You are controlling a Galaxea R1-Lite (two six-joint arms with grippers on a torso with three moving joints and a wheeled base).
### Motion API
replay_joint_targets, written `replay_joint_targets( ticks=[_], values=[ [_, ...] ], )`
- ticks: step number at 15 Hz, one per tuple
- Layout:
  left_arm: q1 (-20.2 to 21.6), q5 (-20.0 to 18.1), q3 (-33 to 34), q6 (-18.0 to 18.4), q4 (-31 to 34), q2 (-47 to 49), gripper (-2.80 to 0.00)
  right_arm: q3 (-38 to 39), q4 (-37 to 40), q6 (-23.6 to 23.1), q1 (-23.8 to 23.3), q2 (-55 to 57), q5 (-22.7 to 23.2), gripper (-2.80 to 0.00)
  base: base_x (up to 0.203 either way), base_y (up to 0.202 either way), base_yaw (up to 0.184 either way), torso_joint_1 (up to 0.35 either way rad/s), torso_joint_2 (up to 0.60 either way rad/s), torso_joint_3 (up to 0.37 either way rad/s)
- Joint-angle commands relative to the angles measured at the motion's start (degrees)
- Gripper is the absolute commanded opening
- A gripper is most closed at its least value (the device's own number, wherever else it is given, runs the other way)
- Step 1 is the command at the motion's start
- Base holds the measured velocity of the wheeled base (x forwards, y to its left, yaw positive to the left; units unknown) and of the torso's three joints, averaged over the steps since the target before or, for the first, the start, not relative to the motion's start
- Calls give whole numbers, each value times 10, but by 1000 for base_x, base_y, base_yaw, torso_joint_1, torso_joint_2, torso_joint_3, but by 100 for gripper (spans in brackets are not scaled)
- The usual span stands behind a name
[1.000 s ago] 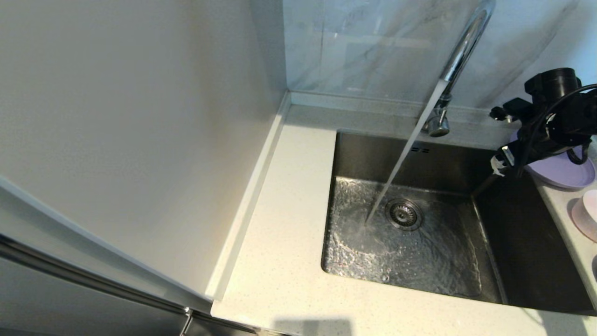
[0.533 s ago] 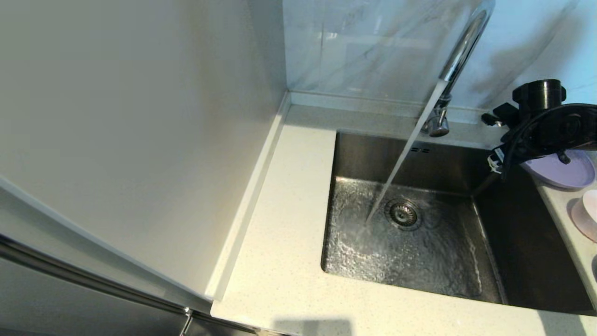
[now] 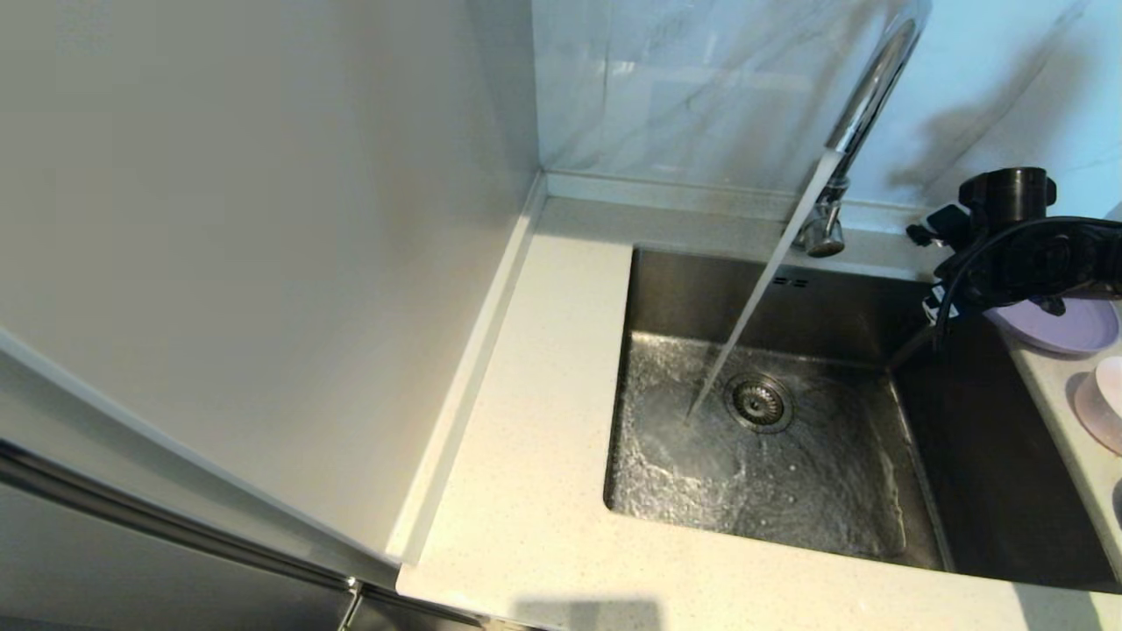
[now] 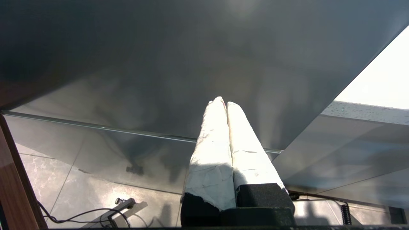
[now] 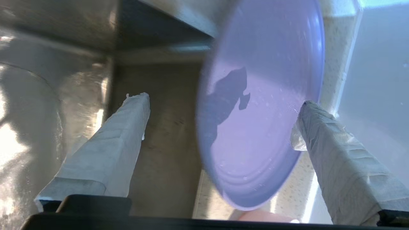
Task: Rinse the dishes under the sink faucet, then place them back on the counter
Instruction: Pick up the plate
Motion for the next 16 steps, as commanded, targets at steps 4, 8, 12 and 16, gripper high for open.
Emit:
replay_joint_targets(
  ticks=[4, 8, 12, 16],
  values=[
    [0, 0, 0, 0, 0, 0, -280, -1, 3, -11, -22, -1, -2, 0, 0, 0, 0, 0, 0, 0],
    [0, 0, 0, 0, 0, 0, -280, 2, 4, -13, -24, -4, -2, -280, 0, 0, 0, 0, 0, 0],
    [0, 0, 0, 0, 0, 0, -280, 0, 2, -14, -11, -7, 0, -280, 0, 0, 0, 0, 0, 0],
    [0, 0, 0, 0, 0, 0, -280, -8, 0, -13, 4, -13, 1, -280, 0, 0, 0, 0, 0, 0]
  ],
)
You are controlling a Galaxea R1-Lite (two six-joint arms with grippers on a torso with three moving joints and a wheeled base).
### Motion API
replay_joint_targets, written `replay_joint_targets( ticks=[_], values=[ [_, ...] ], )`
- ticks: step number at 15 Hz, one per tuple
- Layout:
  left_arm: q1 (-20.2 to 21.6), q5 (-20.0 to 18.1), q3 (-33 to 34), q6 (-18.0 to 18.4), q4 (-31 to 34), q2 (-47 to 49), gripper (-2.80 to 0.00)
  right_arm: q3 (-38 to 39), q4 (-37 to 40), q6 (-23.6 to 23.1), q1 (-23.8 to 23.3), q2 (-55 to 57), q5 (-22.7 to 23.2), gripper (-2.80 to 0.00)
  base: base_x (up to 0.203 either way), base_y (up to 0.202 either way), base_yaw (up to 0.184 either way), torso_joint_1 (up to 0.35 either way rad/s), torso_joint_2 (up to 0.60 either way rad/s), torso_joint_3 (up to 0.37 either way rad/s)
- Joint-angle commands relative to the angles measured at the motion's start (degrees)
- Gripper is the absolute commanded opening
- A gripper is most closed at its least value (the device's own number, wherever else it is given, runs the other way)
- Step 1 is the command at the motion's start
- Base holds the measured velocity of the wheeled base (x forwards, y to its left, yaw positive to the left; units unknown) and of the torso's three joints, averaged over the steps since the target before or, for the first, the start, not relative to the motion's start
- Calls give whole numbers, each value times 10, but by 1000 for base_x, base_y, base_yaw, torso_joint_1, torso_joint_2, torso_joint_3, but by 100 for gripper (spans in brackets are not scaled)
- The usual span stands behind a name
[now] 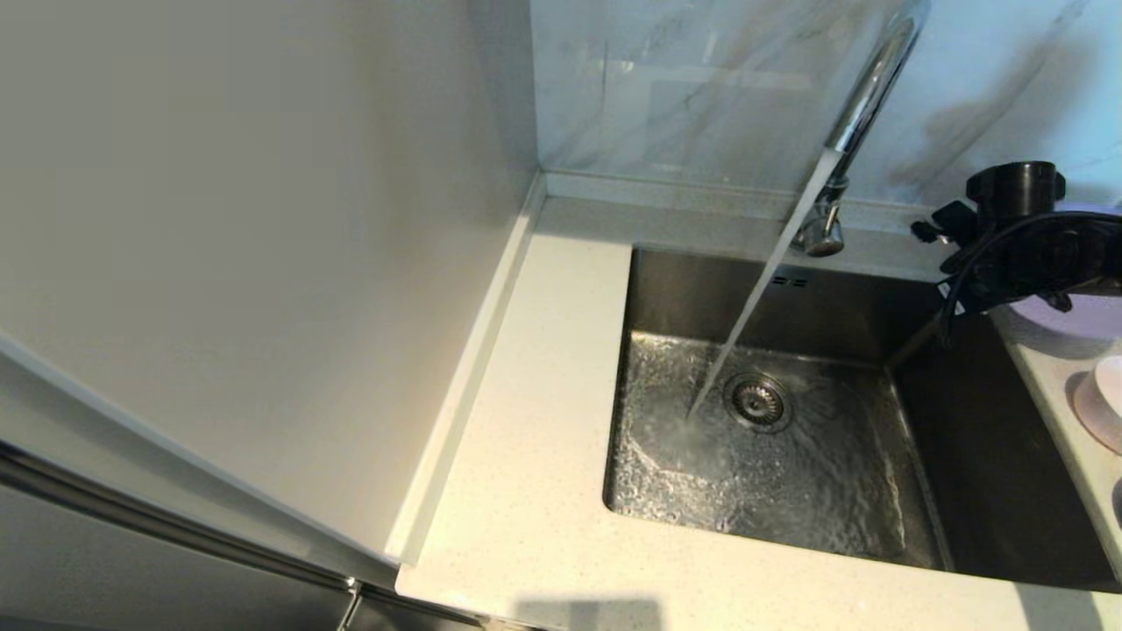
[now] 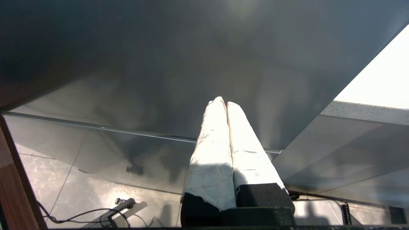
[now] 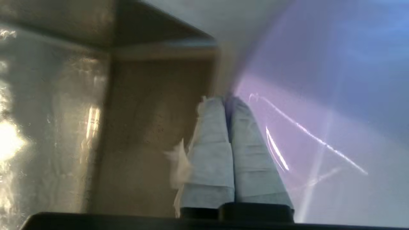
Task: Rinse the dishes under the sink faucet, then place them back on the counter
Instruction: Pick up the plate
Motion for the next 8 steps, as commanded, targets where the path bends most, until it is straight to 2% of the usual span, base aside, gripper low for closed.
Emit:
replay_joint_targets(
  ticks=[1, 8],
  values=[
    [0, -1, 0, 0, 0, 0, -280, -10, -1, -1, 8, -7, 1, -280, 0, 0, 0, 0, 0, 0],
    [0, 0, 0, 0, 0, 0, -280, -13, -21, -2, 17, -26, 6, -280, 0, 0, 0, 0, 0, 0]
  ],
)
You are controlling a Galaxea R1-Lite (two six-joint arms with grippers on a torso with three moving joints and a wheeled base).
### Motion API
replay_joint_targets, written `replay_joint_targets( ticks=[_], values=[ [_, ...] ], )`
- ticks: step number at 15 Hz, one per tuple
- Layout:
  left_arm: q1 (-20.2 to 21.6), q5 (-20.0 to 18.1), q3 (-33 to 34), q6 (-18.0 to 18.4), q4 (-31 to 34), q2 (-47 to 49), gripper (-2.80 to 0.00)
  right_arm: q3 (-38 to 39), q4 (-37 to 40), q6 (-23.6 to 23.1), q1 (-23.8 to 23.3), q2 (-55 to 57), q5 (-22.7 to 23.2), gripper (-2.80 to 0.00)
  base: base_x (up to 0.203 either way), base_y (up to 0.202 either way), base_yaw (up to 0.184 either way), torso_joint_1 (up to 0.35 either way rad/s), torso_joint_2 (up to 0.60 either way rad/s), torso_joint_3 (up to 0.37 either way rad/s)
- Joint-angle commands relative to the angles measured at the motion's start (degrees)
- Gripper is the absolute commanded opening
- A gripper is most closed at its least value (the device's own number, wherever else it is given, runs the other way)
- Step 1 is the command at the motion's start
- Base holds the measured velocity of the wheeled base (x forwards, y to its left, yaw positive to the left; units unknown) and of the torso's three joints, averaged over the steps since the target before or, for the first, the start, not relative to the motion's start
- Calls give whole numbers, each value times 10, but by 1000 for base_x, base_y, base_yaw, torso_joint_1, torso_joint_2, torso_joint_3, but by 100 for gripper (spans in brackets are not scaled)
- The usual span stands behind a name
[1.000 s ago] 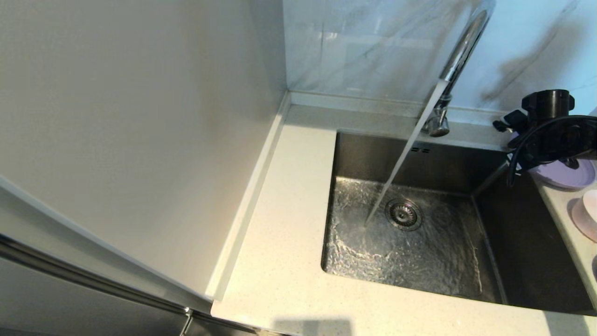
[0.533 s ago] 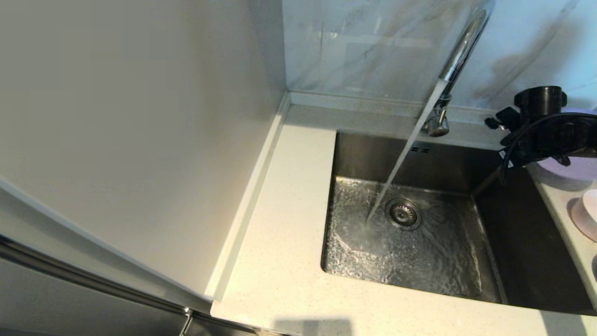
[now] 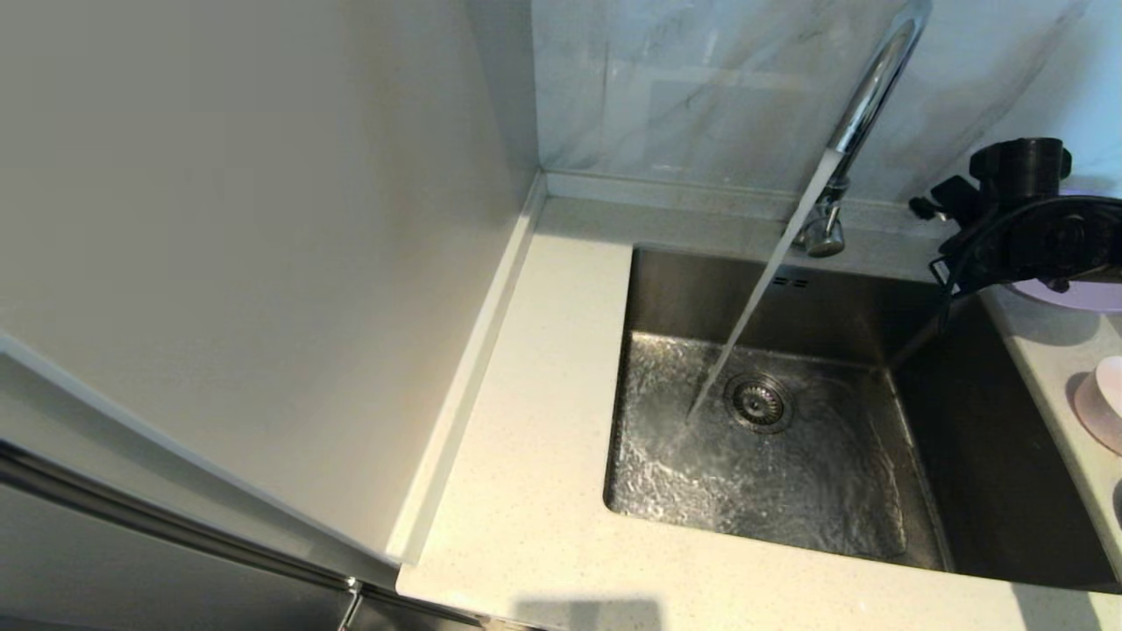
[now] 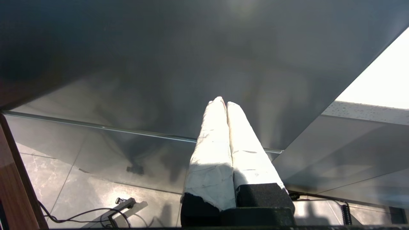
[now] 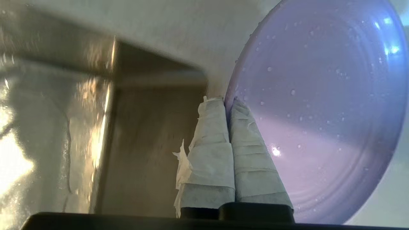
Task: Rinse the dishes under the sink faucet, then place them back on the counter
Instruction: Pick up the plate, then rinse the plate
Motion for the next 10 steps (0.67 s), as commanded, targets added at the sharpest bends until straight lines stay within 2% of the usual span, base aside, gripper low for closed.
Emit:
replay_joint_targets(
  ticks=[1, 4, 7, 8, 10],
  values=[
    [0, 0, 0, 0, 0, 0, -280, 8, 0, -3, 4, -23, 10, -280, 0, 0, 0, 0, 0, 0],
    [0, 0, 0, 0, 0, 0, -280, 45, 33, -14, 5, -87, 54, -280, 0, 0, 0, 0, 0, 0],
    [0, 0, 0, 0, 0, 0, -280, 98, 133, -13, 6, -167, 125, -280, 0, 0, 0, 0, 0, 0],
    [0, 0, 0, 0, 0, 0, -280, 114, 159, -12, 5, -192, 165, -280, 0, 0, 0, 0, 0, 0],
    [0, 0, 0, 0, 0, 0, -280, 145, 208, -12, -3, -240, 285, -280, 0, 0, 0, 0, 0, 0]
  ],
)
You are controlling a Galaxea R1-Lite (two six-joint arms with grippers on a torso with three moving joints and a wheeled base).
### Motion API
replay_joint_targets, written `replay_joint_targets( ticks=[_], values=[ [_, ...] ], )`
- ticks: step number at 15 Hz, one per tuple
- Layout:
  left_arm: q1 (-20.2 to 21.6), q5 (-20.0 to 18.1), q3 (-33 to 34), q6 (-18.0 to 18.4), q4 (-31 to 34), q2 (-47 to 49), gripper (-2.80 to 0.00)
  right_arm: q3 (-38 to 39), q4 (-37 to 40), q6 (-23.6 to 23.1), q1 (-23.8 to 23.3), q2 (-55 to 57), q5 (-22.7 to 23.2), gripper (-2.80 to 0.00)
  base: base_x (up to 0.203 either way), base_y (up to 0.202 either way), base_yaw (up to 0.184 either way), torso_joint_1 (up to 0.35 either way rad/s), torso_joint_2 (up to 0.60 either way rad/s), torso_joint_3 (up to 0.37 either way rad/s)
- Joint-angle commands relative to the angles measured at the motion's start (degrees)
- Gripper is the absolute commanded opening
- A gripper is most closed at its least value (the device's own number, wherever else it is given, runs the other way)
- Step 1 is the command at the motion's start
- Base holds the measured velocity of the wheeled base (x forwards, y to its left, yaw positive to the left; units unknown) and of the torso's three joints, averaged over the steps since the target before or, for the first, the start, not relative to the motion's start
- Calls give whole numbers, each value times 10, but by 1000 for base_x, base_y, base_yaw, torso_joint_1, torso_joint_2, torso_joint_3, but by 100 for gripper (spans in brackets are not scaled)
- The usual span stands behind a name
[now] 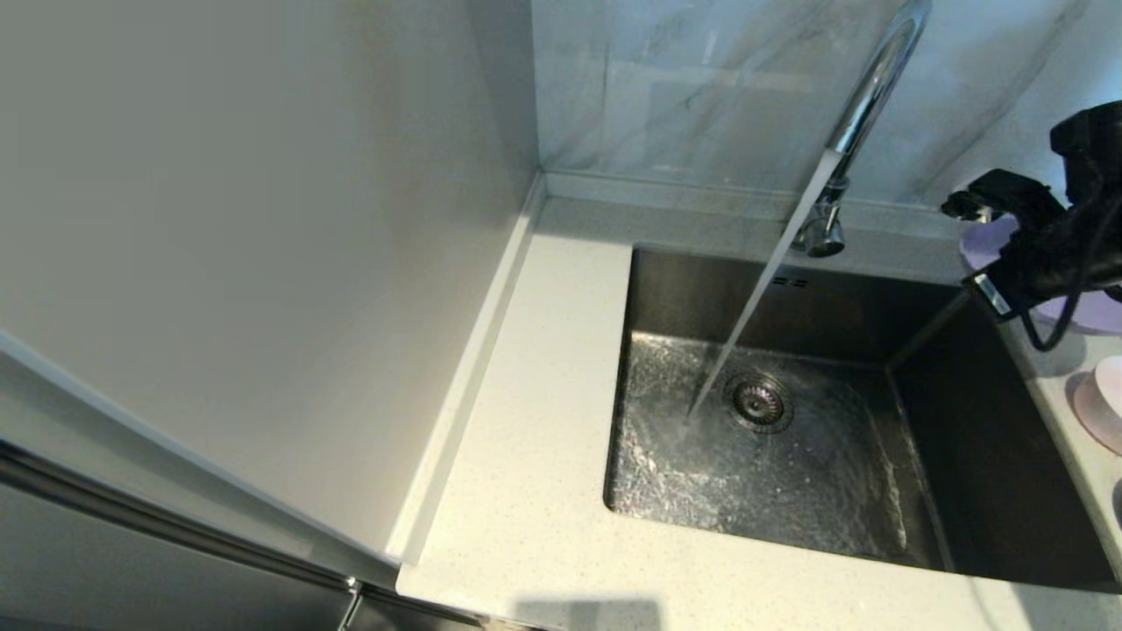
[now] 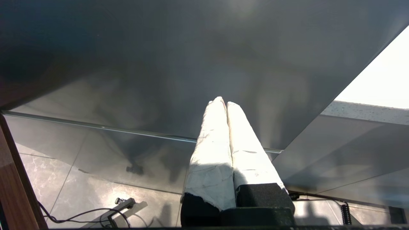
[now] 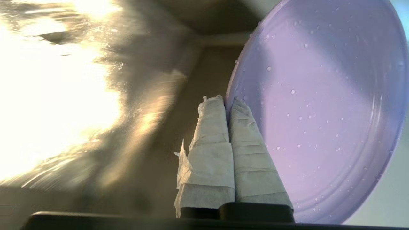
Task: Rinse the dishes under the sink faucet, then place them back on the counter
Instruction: Rinse the plate
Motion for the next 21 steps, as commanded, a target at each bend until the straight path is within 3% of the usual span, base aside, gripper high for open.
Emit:
replay_joint_targets(
  ticks=[1, 5, 8, 14, 16, 21],
  values=[
    [0, -1, 0, 0, 0, 0, -280, 30, 56, -3, -8, -78, 121, -280, 0, 0, 0, 0, 0, 0],
    [0, 0, 0, 0, 0, 0, -280, 35, 164, -57, -10, -131, 265, -280, 0, 0, 0, 0, 0, 0],
    [0, 0, 0, 0, 0, 0, -280, 30, 244, -98, -2, -147, 343, -280, 0, 0, 0, 0, 0, 0],
    [0, -1, 0, 0, 0, 0, -280, 4, 312, -109, 78, -151, 388, -280, 0, 0, 0, 0, 0, 0],
    [0, 0, 0, 0, 0, 0, -280, -24, 341, -84, 111, -141, 396, -280, 0, 0, 0, 0, 0, 0],
    [0, -1, 0, 0, 0, 0, -280, -117, 346, 125, 191, -89, 397, -280, 0, 0, 0, 0, 0, 0]
  ],
)
